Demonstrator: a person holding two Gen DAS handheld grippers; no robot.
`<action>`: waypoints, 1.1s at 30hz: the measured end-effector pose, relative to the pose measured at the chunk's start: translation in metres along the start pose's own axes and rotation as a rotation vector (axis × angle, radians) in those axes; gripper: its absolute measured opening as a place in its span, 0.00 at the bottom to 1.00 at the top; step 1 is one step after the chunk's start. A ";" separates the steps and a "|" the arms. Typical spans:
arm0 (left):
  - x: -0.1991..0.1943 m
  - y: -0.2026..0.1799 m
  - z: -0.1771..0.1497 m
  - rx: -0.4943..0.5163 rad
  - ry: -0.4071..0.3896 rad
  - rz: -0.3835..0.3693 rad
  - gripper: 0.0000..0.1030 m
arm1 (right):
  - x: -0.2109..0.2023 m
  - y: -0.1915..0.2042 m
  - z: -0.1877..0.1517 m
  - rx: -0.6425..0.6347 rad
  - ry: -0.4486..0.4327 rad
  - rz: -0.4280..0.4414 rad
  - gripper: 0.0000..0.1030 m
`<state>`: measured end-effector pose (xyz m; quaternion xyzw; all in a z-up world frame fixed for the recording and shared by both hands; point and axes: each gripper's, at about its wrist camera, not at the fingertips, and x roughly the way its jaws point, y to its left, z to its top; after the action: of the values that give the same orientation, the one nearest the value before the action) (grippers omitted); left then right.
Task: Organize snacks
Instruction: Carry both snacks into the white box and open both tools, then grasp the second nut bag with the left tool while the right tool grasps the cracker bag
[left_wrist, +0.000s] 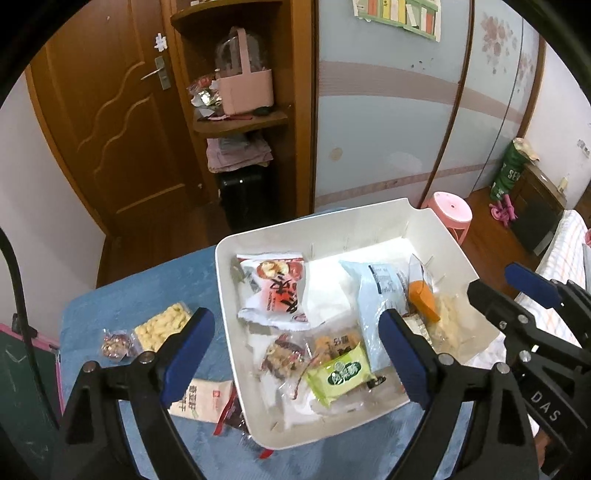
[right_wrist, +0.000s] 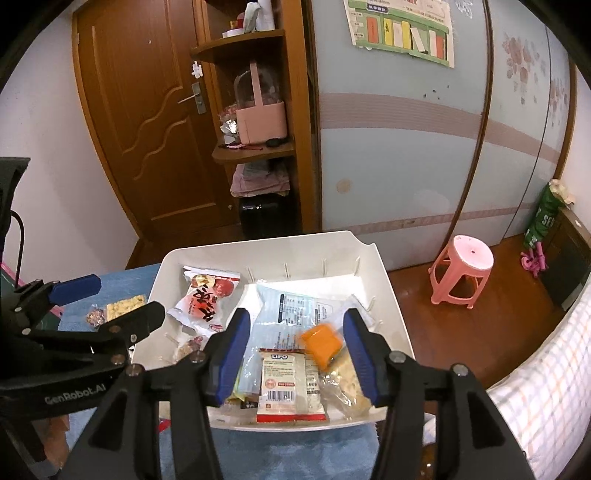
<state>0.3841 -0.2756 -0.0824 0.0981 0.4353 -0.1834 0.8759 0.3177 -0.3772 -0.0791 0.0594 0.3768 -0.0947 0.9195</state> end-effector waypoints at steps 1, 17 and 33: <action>-0.003 0.003 -0.001 -0.006 0.002 -0.002 0.87 | -0.002 0.002 0.000 -0.002 -0.003 0.002 0.52; -0.088 0.046 -0.037 -0.031 -0.052 0.029 0.87 | -0.072 0.044 -0.017 -0.080 -0.058 0.037 0.52; -0.160 0.150 -0.113 -0.063 -0.047 0.153 0.87 | -0.121 0.115 -0.045 -0.187 -0.063 0.163 0.52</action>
<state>0.2749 -0.0634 -0.0208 0.0992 0.4115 -0.1047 0.8999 0.2273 -0.2408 -0.0214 0.0010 0.3489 0.0142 0.9370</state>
